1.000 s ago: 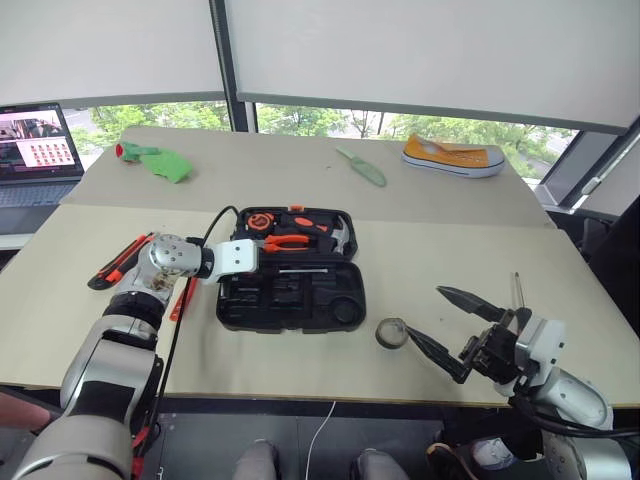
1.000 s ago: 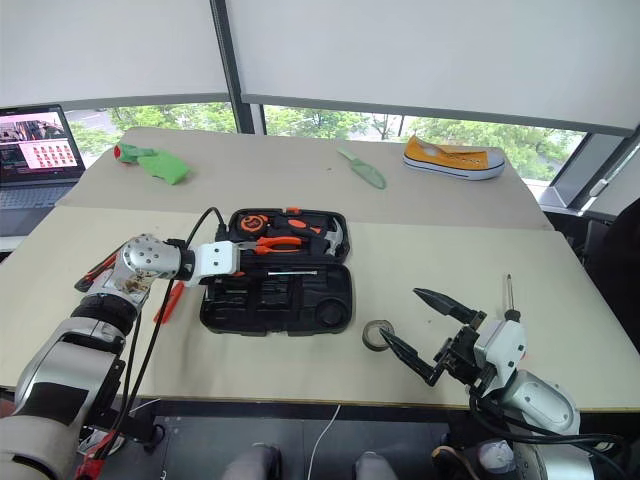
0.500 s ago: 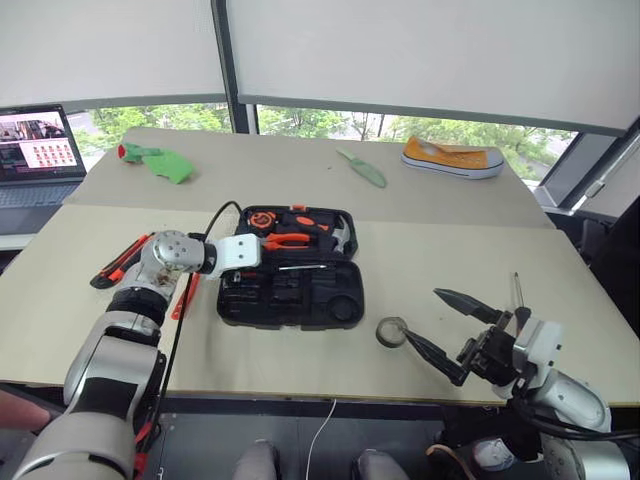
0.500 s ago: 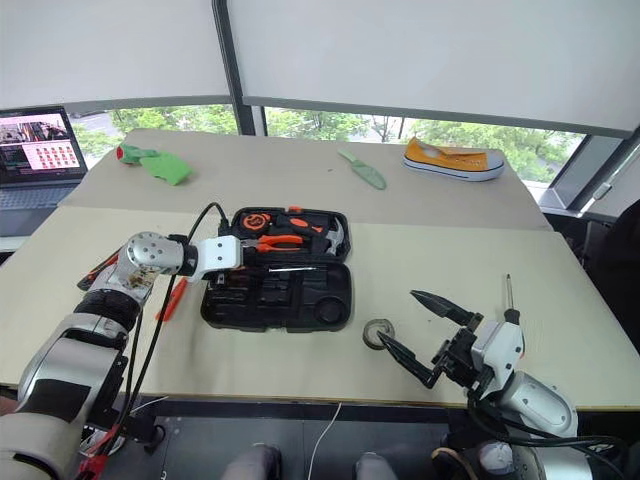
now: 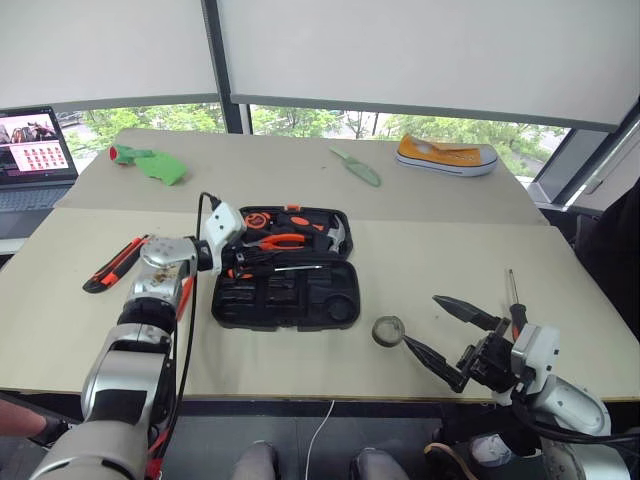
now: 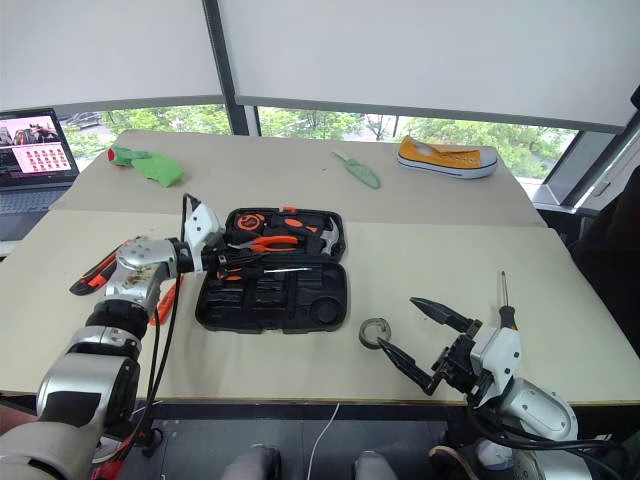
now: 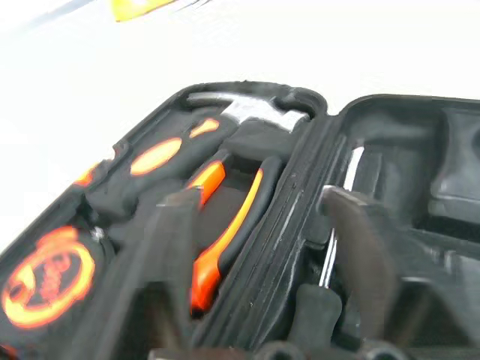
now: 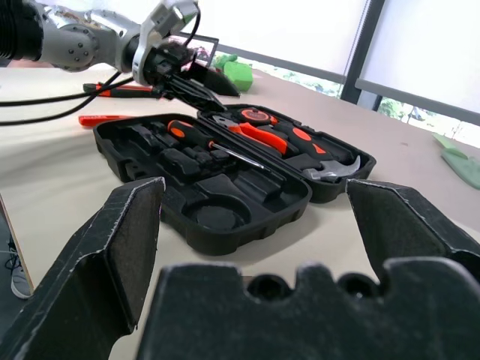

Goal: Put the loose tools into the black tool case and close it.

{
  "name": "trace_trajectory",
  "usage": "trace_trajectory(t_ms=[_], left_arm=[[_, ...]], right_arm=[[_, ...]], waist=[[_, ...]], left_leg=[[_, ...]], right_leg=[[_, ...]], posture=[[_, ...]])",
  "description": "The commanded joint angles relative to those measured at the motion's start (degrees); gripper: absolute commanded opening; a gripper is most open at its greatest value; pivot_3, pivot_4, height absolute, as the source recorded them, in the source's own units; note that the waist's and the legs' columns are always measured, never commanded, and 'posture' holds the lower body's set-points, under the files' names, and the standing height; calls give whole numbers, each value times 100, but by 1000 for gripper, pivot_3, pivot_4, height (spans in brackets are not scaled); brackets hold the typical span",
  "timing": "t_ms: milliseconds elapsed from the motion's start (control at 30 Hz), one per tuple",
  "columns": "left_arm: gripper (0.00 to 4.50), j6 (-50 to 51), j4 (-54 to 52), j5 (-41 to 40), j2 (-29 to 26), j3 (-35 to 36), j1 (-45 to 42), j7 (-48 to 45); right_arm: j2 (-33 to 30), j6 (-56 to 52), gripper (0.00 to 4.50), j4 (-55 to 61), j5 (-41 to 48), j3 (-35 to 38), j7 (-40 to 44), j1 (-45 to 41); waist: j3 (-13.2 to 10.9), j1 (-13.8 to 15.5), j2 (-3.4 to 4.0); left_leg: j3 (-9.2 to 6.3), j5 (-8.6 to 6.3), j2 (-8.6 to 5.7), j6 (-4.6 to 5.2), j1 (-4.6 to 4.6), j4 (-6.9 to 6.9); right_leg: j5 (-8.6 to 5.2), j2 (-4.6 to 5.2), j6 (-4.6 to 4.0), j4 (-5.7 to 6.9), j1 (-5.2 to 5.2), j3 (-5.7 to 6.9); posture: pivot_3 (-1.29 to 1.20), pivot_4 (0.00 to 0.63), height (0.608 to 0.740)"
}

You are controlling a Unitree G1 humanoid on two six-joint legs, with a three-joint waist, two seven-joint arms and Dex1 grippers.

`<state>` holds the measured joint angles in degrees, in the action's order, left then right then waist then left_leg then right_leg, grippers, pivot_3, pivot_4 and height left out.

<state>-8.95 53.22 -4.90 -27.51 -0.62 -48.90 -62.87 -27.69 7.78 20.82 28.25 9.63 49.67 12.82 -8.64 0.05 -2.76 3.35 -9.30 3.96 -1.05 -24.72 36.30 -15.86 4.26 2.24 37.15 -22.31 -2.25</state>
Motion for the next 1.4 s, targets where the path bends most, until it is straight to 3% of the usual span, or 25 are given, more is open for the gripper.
trace_trajectory(t_ms=[33, 400, 567, 700, 867, 900, 1000, 1133, 1200, 1400], left_arm=[[1193, 433, -412, 224, 39, -193, 87, 341], [1193, 1012, -974, 511, 64, -586, 562, 591], [1193, 973, -1103, 293, 99, -437, 629, 586], [2350, 517, -1638, -939, 229, 513, 709, 115], [4253, 767, -2966, -1758, -336, 854, 1627, -953], [4448, 840, -3210, -1892, -423, 897, 1810, -1071], [4448, 777, -4024, -2058, -891, 992, 2805, -1511], [4448, 614, -4753, -2254, -1123, 1312, 4061, -1611], [4448, 508, -5063, -2293, -1159, 1471, 4655, -1587], [4448, 487, -5664, -2457, -973, 1610, 5397, -1214]], right_arm=[[24, 29, 4500, 171, 43, 4, -38, 54], [0, 46, 4500, 100, 52, 41, -28, 78], [5, 35, 4500, 95, 28, 37, -64, 41], [11, -52, 4500, 192, 139, 247, -261, 78], [-77, -265, 4500, 511, 424, 902, -521, 674], [-87, -280, 4500, 564, 443, 1010, -538, 807], [112, -162, 4500, 591, 400, 1551, -746, 1488], [431, -18, 4500, 481, 86, 2043, -1024, 2299], [618, -115, 4500, 414, -46, 2235, -1243, 2697], [785, -586, 4500, 258, 117, 2428, -1398, 3294]], waist=[[-1, 9, -1], [16, 45, 26], [17, 45, 28], [15, 44, 25], [12, 17, 26], [15, 4, 31], [18, -2, 39], [18, 5, 43], [18, 14, 44], [18, 20, 63]], left_leg=[[0, 0, 0, 0, -1, 0], [0, 0, -1, 0, 11, 3], [0, 0, -2, 0, 12, 3], [0, 0, -1, 0, 7, 2], [0, 0, -1, 0, -1, -5], [1, 0, 0, 0, 0, -7], [4, -1, -1, -1, 14, -29], [7, -1, 1, -2, 25, -32], [8, -10, 6, -16, 32, -34], [19, -35, 49, -57, 50, -39]], right_leg=[[0, 0, 0, 0, -1, 0], [1, 1, 1, 1, 9, -3], [1, 2, 1, 0, 10, -4], [2, 2, 0, 0, 6, -3], [3, 2, -3, -3, -1, -5], [3, 2, -3, -3, -1, -6], [-2, 7, -8, -7, 3, -7], [-10, 12, -21, -8, 5, -7], [-37, 17, -69, -7, 7, -6], [-54, 39, -50, -24, -9, -7]], posture=[[0, 150, 740], [0, 150, 740], [0, 150, 740], [0, 150, 740], [0, 150, 740], [0, 150, 740], [0, 150, 740], [0, 150, 740], [0, 150, 740], [0, 150, 740]])
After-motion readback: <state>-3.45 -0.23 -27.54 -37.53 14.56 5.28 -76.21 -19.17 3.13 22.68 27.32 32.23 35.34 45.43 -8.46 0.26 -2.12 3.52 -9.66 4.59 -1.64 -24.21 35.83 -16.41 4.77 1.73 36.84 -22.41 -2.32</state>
